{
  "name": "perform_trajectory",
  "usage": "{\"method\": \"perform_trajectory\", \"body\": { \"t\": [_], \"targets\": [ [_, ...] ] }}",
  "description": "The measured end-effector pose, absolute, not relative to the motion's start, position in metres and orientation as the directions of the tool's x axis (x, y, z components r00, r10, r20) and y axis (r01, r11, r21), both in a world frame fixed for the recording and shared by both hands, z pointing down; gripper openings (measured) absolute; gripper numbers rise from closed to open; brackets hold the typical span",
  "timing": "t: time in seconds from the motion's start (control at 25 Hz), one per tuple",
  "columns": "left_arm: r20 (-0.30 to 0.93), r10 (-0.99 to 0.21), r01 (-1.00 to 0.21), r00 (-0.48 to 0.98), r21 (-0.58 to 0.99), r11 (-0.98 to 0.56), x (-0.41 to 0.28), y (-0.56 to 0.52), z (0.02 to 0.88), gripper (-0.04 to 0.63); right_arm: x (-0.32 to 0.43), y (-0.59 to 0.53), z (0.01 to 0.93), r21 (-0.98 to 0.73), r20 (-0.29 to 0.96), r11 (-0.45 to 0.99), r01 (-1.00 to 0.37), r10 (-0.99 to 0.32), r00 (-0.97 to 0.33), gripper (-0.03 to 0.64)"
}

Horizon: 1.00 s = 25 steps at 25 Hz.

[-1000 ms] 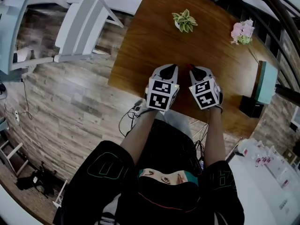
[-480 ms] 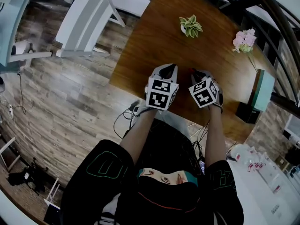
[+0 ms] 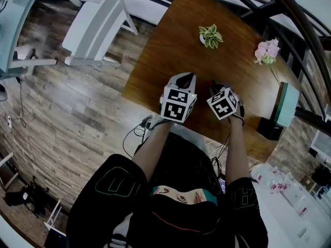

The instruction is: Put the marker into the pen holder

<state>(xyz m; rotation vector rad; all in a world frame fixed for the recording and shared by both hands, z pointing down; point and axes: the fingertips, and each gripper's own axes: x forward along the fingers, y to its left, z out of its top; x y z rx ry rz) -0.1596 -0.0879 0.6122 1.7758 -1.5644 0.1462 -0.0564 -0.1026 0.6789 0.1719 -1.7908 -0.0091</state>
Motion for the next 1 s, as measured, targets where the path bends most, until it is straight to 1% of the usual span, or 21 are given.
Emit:
{"method": "perform_trajectory", "body": {
  "t": [0.12, 0.32, 0.44, 0.6, 0.72, 0.88, 1.0],
  "targets": [
    [0.532, -0.807, -0.889, 0.258, 0.458, 0.017, -0.157, -0.092, 0.607, 0.008, -0.057, -0.104, 0.674, 0.091, 0.962, 0.981, -0.169, -0.13, -0.239, 0.046],
    [0.519, -0.807, -0.887, 0.282, 0.462, -0.013, -0.15, -0.099, 0.599, 0.008, -0.058, -0.105, 0.658, 0.016, 0.93, 0.939, -0.345, -0.141, -0.34, 0.046],
    [0.509, -0.805, -0.889, 0.303, 0.456, -0.046, -0.142, -0.106, 0.595, 0.008, -0.054, -0.109, 0.649, 0.006, 0.906, 0.914, -0.406, -0.177, -0.385, 0.046],
    [0.498, -0.804, -0.89, 0.326, 0.448, -0.084, -0.132, -0.115, 0.587, 0.008, -0.048, -0.118, 0.632, -0.053, 0.852, 0.858, -0.511, -0.228, -0.471, 0.046],
    [0.48, -0.804, -0.878, 0.351, 0.467, -0.105, -0.122, -0.121, 0.576, 0.008, -0.042, -0.123, 0.617, -0.077, 0.815, 0.821, -0.565, -0.275, -0.51, 0.046],
    [0.453, -0.806, -0.87, 0.381, 0.47, -0.147, -0.11, -0.128, 0.561, 0.008, -0.032, -0.128, 0.601, -0.186, 0.752, 0.755, -0.629, -0.303, -0.586, 0.046],
    [0.445, -0.803, -0.87, 0.395, 0.463, -0.171, -0.101, -0.132, 0.555, 0.008, -0.02, -0.133, 0.591, -0.218, 0.717, 0.709, -0.67, -0.35, -0.603, 0.045]
  ]
}}
